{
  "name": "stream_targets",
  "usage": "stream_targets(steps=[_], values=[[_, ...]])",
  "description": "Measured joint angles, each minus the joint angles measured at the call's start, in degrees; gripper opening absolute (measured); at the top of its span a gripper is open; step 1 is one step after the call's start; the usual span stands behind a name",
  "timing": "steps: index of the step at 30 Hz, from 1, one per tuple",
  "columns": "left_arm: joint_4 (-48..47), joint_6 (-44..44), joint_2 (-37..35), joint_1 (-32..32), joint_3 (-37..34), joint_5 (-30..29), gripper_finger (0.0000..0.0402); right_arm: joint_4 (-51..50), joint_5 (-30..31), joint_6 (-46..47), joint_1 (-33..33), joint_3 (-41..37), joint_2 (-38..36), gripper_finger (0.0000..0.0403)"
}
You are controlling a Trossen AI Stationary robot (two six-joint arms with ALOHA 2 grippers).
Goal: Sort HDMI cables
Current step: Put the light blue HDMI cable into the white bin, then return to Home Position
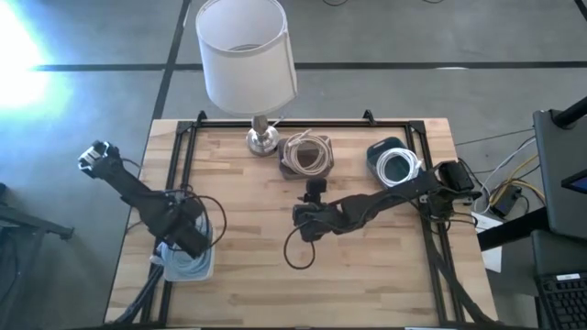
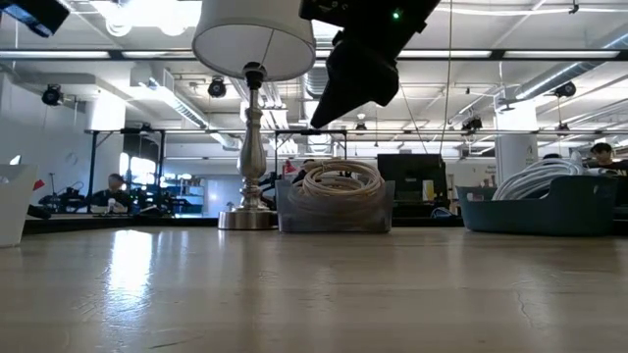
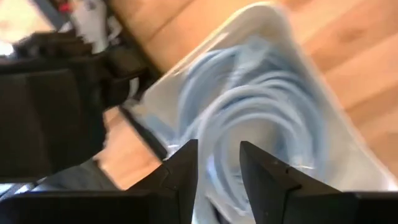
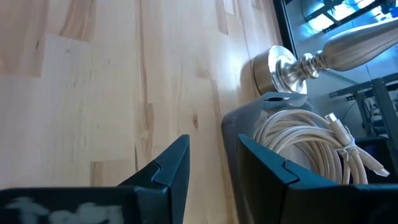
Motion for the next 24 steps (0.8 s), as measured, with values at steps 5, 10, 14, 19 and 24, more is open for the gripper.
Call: stream_targets(steps=[5, 10, 14, 19, 24], values=[[1.1, 2.2, 0.1, 0.0, 1.7, -0.8, 0.0121, -0.2, 0.0, 0.4, 0.3, 0.0, 0.0, 0.0131], [1.1, 4.5, 0.2, 0.0, 1.7, -7.3, 0.0121, -1.6, 0.0, 1.1, 1.0, 0.0, -0.5, 0.013], [1.0, 8.2, 0.2, 0.0, 3.8, -23.0, 0.0121, -1.8, -0.3, 1.6, 2.0, 0.0, -3.2, 0.0126], [0.1, 13.9, 0.0, 0.3, 10.8, -35.2, 0.0121, -4.2, -5.8, 2.0, 2.1, 0.0, -10.1, 0.0129], [0.1, 22.6, -1.2, 0.3, 17.9, -49.4, 0.0121, -8.5, -6.0, 6.2, 2.1, -0.6, -19.3, 0.0133]])
